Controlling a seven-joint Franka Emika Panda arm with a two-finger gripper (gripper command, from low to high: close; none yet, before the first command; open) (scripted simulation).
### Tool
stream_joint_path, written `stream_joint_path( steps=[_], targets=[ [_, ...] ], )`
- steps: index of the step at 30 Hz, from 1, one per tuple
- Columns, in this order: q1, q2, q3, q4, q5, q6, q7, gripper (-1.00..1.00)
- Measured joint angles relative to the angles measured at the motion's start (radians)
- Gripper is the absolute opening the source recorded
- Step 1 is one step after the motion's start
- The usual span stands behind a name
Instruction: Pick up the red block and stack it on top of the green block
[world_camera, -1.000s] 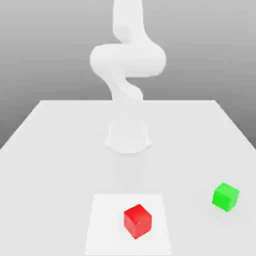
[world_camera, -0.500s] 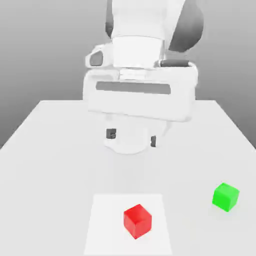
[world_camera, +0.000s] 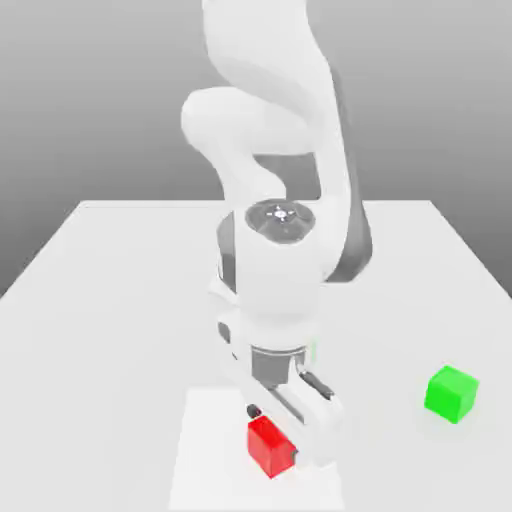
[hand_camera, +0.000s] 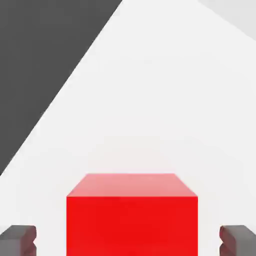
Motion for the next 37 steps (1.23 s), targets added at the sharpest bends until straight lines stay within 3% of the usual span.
stream_joint_path(
  steps=[5,11,24,27,33,34,37],
  targets=[
    [0.001,0.002,-0.001,0.000,-0.001,0.003,0.001,-1.00],
    [-0.026,-0.185,0.060,-0.029,0.108,-0.152,-0.074,-1.00],
    [0.371,-0.298,0.273,-0.028,0.172,-0.261,0.196,-1.00],
    [0.476,-0.275,0.269,-0.025,0.141,-0.244,0.258,-1.00],
    [0.466,-0.133,0.192,-0.016,0.007,-0.120,0.361,-1.00],
    [0.477,-0.109,0.177,-0.016,-0.015,-0.100,0.376,1.00],
    [0.477,-0.109,0.177,-0.016,-0.015,-0.100,0.376,1.00]
  ],
)
